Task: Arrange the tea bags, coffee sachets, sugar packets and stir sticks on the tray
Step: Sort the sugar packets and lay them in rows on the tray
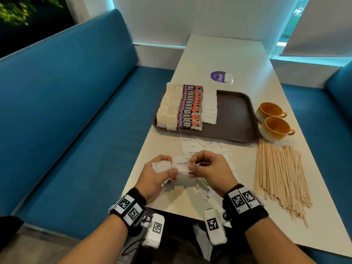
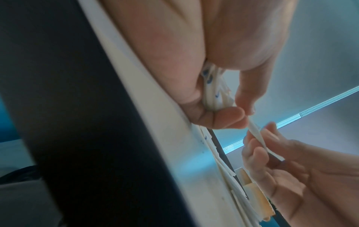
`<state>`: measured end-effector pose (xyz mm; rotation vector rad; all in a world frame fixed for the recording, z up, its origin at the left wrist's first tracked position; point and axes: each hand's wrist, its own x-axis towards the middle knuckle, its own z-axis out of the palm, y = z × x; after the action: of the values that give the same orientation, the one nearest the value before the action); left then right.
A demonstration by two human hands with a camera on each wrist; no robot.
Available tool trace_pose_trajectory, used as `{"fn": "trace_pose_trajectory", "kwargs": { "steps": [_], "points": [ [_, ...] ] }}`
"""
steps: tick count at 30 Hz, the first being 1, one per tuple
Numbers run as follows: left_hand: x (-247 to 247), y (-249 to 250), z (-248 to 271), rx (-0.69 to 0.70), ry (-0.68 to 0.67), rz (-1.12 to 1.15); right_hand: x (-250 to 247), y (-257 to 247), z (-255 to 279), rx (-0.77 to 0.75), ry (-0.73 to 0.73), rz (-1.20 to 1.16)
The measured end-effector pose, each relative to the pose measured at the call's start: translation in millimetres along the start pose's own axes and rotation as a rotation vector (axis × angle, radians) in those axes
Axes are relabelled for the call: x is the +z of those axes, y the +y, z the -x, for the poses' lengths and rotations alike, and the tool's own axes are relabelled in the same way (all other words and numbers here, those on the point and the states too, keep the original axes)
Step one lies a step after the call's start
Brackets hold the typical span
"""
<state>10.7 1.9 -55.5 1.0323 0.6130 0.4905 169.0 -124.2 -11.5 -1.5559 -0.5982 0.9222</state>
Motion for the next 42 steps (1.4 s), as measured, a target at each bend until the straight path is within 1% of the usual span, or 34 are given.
{"fn": "trace_pose_trajectory", "kwargs": {
  "steps": [4,7,12,15,18,20,23,27,30,36,42],
  "points": [
    [5.1,6.0,2.3,-0.037,0.039,-0.002,0.5,-1.0,0.6,0.03,-0.034,0.054],
    [6.6,7.7,3.6,-0.07,0.027,-0.002,-1.2,0.5,0.0,0.041,-0.062,0.07],
    [5.7,6.7,1.3,-0.054,0.015,0.081,-7.0,-7.1,-4.6,0.058,-0.078,0.034],
    [2.2,3.8,-0.9,-0.033,-0.044,0.137,-19.3,-11.9,-17.6,0.04,0.0,0.014],
    [-1.2,1.4,-2.3,-0.008,-0.098,0.117,-40.6,-22.1,-42.9,-0.004,0.13,0.003],
    [-2.6,-0.7,-4.3,0.005,-0.103,0.098,-58.5,-31.8,-66.8,-0.016,0.199,-0.013],
    [-3.8,-3.5,-6.4,0.004,-0.087,0.098,-81.1,-43.1,-104.8,0.009,0.236,-0.01],
    [-7.2,-6.9,-6.4,-0.02,-0.096,0.121,-97.9,-41.6,-148.0,0.069,0.291,0.1],
    [-7.8,-7.6,-6.6,-0.036,-0.096,0.121,-100.0,-36.6,-167.8,0.103,0.283,0.245],
    [-6.2,-6.8,-6.8,-0.05,-0.107,0.142,-100.7,-35.4,-188.7,0.179,0.262,0.46],
    [-2.4,-3.6,-4.4,-0.049,-0.079,0.112,-99.9,-40.9,-193.7,0.192,0.216,0.601]
  ]
}}
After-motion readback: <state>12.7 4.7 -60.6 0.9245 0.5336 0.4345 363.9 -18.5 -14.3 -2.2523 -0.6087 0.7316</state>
